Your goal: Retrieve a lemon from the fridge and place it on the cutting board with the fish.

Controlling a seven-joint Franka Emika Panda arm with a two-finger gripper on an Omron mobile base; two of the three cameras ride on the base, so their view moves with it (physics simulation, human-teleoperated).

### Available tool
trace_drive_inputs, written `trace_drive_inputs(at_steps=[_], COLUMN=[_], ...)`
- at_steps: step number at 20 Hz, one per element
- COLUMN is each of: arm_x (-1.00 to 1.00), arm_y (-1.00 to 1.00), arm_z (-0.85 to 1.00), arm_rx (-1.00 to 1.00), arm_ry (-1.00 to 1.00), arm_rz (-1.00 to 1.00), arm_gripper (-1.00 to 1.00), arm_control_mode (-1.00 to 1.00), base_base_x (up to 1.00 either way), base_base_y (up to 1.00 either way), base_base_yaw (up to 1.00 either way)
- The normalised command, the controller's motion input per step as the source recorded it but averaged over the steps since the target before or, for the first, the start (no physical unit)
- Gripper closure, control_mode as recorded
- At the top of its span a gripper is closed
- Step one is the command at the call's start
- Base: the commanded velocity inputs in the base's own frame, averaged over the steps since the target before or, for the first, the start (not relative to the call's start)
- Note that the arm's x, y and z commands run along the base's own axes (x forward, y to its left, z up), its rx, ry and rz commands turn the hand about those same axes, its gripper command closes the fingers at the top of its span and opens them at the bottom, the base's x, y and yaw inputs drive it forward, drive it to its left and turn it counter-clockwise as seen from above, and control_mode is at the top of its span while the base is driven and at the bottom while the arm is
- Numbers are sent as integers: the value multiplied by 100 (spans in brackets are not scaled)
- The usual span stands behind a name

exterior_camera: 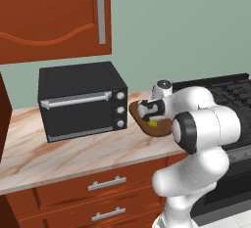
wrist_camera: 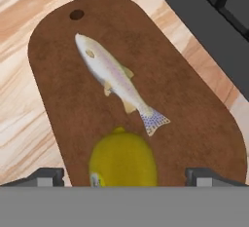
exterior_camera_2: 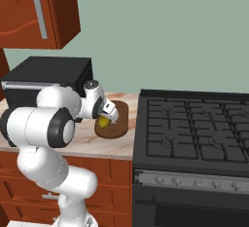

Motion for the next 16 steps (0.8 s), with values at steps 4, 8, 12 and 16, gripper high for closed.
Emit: trace_drive_inputs(at_steps=[4, 8, 12, 16], arm_x=[-10, -18, -31, -58], arm_y=[0, 0, -4, 0], arm_z=[98, 81, 41, 8], arm_rx=[0, 0, 1, 0], arm_ry=[2, 12, 27, 18], arm_rz=[0, 0, 0, 0], arm_gripper=[-100, -100, -100, -100], arm_control_mode=[-100, -100, -100, -100], base_base_x=[0, 0, 0, 0], base_base_y=[0, 0, 0, 0], base_base_yaw=[0, 0, 0, 0])
